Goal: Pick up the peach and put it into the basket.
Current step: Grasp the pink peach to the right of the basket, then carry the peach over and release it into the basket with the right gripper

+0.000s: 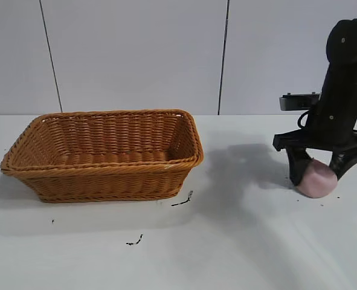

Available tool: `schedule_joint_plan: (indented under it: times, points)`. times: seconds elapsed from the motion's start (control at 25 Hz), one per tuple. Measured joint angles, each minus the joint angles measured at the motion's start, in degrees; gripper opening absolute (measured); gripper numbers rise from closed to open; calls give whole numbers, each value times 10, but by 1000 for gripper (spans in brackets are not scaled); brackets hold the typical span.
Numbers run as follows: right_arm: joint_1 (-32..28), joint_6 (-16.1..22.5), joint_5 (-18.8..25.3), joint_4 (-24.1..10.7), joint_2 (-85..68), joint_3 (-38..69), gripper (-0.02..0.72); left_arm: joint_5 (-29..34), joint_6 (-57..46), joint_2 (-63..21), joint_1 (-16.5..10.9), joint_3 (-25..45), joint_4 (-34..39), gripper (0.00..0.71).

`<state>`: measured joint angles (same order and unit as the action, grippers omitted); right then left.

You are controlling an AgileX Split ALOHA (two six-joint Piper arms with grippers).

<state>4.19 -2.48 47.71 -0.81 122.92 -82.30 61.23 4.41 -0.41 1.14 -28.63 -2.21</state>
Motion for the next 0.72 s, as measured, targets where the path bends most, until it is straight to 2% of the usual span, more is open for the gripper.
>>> schedule_joint_plan:
  times: [0.36, 0.44, 0.56, 0.72]
  points:
    - [0, -4, 3, -1, -106, -1, 27, 0, 0, 0, 0, 0, 0, 692]
    - [0, -4, 23, -1, -124, -17, 27, 0, 0, 0, 0, 0, 0, 692]
    - [0, -4, 80, 1, -121, -87, 26, 0, 0, 0, 0, 0, 0, 692]
    - [12, -5, 112, 8, -92, -178, 26, 0, 0, 0, 0, 0, 0, 692]
